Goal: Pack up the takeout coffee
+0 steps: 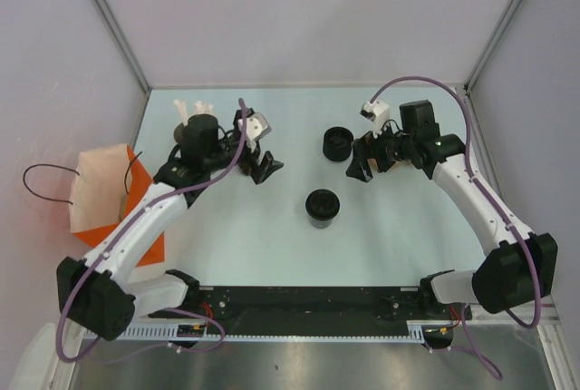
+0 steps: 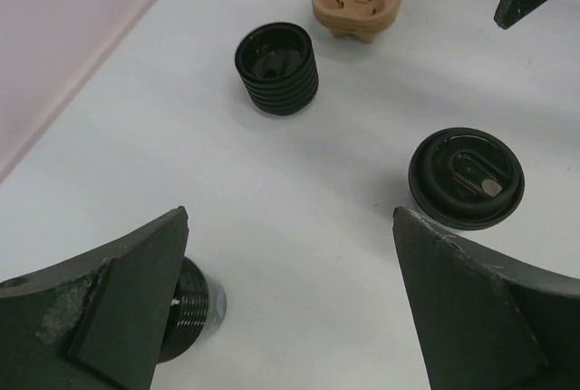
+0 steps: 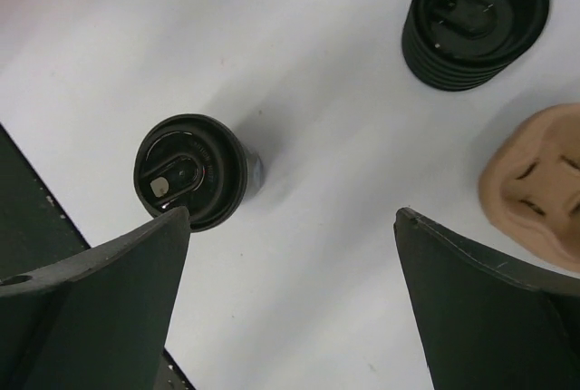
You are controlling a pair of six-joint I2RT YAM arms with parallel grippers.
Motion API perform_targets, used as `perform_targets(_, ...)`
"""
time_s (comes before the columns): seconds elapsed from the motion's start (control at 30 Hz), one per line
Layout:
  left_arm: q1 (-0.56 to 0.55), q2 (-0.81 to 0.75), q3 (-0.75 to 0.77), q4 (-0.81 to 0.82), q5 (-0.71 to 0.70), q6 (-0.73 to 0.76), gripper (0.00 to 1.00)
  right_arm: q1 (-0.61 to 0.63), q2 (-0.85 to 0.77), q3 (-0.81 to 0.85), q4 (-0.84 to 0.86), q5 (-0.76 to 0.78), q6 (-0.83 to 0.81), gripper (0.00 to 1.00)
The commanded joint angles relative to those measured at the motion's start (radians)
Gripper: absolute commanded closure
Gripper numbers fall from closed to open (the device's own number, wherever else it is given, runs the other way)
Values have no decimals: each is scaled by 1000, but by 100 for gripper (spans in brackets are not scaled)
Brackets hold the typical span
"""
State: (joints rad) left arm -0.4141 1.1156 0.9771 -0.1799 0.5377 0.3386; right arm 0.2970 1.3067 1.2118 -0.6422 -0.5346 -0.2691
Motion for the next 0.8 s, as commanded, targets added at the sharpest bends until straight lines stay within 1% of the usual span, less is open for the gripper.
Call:
perform_targets(0.0,-43,125,72,-49,21,-24,0,-30,40,-21,47,-108,47,0)
perform_targets(0.13,-116,214,84,-56,1,-30,0,-59,19,-67,75,-148,34,0)
perform_targets(0.23,-132,262,75,-26,4,-61,0,-79,3,-89,85,-180,27,0)
perform_targets(0.33,-135,309,90,-33,11,-76,0,-82,8,-98,78,-215,13,0)
perform_targets(0.47,-141,331,83,-18,45,-96,0,-82,22,-100,65,-260,-4,0)
perform_targets(0.77,-164,351,58,5,74,-119,0,-73,51,-109,72,-283,-7,0)
